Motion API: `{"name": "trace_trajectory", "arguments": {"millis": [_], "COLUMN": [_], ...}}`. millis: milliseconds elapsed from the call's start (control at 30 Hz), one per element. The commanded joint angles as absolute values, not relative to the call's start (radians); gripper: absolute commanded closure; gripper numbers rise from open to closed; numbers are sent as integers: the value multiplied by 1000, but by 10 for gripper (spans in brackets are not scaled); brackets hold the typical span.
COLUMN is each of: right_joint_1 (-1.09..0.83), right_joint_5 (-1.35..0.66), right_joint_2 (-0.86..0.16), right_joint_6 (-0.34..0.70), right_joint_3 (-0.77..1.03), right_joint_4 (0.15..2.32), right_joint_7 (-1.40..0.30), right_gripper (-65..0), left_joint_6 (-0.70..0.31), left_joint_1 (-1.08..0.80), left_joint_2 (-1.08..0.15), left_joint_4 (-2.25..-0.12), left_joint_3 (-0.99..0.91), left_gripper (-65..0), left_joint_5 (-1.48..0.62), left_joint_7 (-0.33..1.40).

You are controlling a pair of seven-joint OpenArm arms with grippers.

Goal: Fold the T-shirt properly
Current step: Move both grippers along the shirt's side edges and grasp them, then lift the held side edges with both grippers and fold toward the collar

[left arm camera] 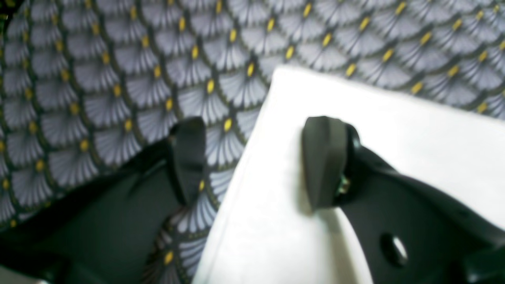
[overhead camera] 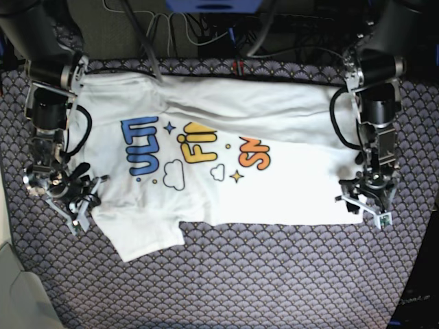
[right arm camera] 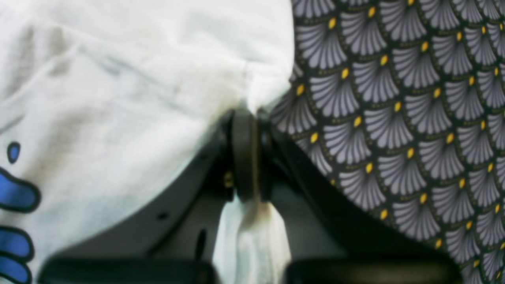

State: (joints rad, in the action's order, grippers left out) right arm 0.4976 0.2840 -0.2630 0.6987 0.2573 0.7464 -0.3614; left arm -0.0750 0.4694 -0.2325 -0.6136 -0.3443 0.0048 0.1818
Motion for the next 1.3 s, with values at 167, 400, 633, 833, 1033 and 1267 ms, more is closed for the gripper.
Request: {"name": "trace_trajectory", "arguments": {"millis": [167,400,633,833,1033,1267], "right_joint_1": [513,513,506,495,495,495], "right_joint_5": [289,291,291,291,291,291], "right_joint_2": [-266,-251,-248,-246,-246,-248], "right_joint_6": [698,698,698,698,698,698], "right_joint_3": [257,257,255,255,255,255], "right_joint_4": [756,756,756,757,757,757], "right_joint_7": [-377,-378,-378,-371,-371,-371], "right_gripper": [0,0,0,0,0,0], "left_joint_6": [-68,-67,-67,-65,-65,-65], "left_joint_1": [522,550,576,578,576,570], "left_joint_2": [-249,-243,-251,-248,-245,-248], "left_joint_4": [-596,-581,-483,-403,-398,-397], "left_joint_3": [-220,-202,-202,-202,-205,-205], "left_gripper": [-388,-387,-386,-385,-375,-20], "left_joint_5": [7,5,4,2,1,1], "left_joint_7": [107,107,54,-16,-16,-16]}}
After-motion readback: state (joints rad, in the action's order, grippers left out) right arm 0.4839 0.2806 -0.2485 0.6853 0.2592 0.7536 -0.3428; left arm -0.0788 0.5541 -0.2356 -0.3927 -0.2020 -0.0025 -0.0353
